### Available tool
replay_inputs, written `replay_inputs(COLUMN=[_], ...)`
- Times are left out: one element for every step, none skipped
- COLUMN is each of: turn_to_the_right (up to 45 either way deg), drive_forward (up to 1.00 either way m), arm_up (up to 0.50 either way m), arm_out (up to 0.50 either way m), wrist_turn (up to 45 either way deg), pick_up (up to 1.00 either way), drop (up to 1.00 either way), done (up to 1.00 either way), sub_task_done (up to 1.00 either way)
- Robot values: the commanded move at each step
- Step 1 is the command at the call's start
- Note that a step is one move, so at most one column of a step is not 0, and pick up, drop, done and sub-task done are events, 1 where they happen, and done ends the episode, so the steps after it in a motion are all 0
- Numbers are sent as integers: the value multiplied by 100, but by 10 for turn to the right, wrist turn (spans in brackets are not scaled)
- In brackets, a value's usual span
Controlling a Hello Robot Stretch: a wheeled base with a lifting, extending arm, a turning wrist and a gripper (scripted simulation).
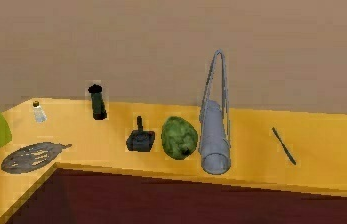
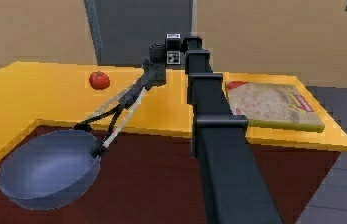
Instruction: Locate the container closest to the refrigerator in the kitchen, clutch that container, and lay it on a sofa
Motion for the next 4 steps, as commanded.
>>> replay_inputs(turn_to_the_right=[0,-450,-450,-450], drive_forward=[0,0,0,0], arm_up=[0,0,0,0], arm_out=[-38,0,0,0], wrist_turn=[0,0,0,0], pick_up=[0,0,0,0], drop=[0,0,0,0], done=[0,0,0,0], sub_task_done=[0,0,0,0])
